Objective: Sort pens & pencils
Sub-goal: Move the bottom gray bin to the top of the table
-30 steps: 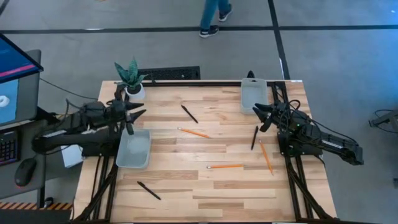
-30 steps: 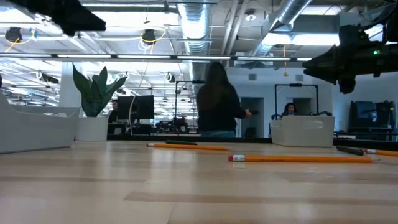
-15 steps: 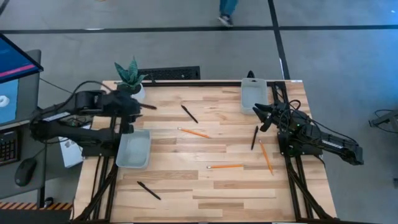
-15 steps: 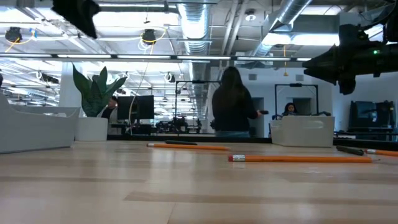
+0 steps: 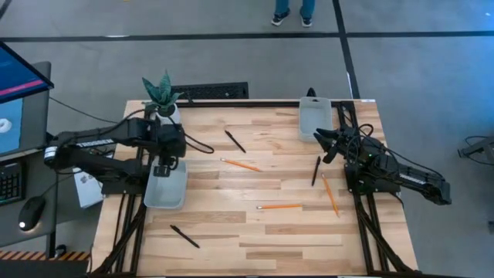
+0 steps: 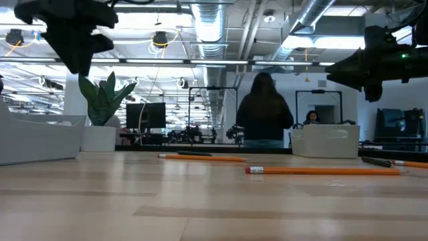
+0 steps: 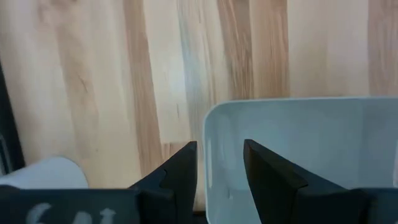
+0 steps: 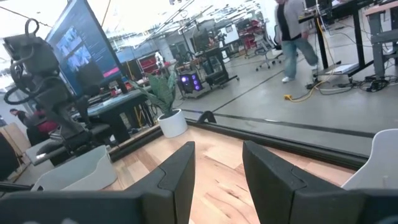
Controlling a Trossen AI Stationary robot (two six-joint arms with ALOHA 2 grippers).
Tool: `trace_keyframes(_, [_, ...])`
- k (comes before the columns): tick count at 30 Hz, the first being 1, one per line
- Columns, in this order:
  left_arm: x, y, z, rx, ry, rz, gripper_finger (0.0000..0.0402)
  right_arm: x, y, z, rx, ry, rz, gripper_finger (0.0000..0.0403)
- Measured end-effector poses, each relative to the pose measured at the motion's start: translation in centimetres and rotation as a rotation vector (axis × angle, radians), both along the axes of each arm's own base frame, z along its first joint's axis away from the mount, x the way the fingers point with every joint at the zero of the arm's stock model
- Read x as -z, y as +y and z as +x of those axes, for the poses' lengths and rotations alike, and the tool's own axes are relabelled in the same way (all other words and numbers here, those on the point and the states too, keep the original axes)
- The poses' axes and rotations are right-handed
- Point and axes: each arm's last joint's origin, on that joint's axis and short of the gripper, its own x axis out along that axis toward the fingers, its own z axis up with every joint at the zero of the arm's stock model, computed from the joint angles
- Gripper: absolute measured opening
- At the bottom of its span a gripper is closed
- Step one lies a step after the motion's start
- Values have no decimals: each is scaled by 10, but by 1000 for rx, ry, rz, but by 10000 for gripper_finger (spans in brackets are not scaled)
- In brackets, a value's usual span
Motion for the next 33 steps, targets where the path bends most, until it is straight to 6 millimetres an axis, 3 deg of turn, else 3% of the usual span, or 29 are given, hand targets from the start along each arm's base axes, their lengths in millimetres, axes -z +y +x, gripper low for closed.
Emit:
trace_keyframes(16, [52, 6, 2, -47, 62, -6, 123, 0, 0, 0, 0, 0, 0, 156])
trace_keyframes(33, [82, 16, -8, -91, 113, -8, 123, 0, 0, 0, 0, 1, -1, 156])
